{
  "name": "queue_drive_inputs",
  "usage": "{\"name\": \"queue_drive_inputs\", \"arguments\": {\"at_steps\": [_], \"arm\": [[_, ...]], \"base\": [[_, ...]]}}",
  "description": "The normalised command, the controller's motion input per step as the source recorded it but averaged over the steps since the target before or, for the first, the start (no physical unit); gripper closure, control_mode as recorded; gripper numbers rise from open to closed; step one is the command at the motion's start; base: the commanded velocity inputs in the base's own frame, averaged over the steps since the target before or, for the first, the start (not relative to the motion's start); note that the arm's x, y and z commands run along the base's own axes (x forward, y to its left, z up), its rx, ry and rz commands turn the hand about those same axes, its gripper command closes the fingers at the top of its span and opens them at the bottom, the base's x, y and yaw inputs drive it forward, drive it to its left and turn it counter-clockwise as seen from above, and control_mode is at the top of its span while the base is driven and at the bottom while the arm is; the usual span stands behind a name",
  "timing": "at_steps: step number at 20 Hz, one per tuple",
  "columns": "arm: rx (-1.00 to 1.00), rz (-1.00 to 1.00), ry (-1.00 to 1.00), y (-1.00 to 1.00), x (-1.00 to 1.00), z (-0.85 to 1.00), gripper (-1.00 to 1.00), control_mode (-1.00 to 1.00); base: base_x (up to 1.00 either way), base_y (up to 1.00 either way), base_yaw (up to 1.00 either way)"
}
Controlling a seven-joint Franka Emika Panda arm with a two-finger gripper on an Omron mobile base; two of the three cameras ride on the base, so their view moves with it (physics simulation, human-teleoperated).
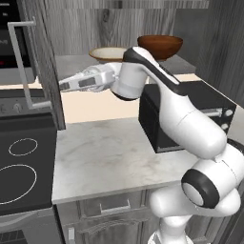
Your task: Move the bowls from the cabinet to the plates on the dining table.
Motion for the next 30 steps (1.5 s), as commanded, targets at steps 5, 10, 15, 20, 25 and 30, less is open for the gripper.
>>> {"name": "queue_drive_inputs", "arguments": {"at_steps": [5,10,15,20,25,30], "arm": [[-0.01,0.00,-0.11,0.27,-0.10,0.05,-1.00,-1.00],[0.00,0.00,-0.10,0.07,-0.05,0.12,-1.00,-1.00],[-0.02,0.00,-0.08,0.00,0.00,0.01,-1.00,-1.00],[-0.06,0.00,-0.09,-0.18,-0.02,0.00,-1.00,-1.00],[-0.09,0.00,-0.11,-0.41,-0.18,0.00,-1.00,-1.00],[-0.11,0.00,-0.14,-0.36,-0.44,0.00,-1.00,-1.00]], "base": [[0.00,0.00,0.00],[0.00,0.00,0.00],[0.00,0.00,0.00],[0.00,0.00,0.00],[0.00,0.00,0.00],[0.00,0.00,0.00]]}}
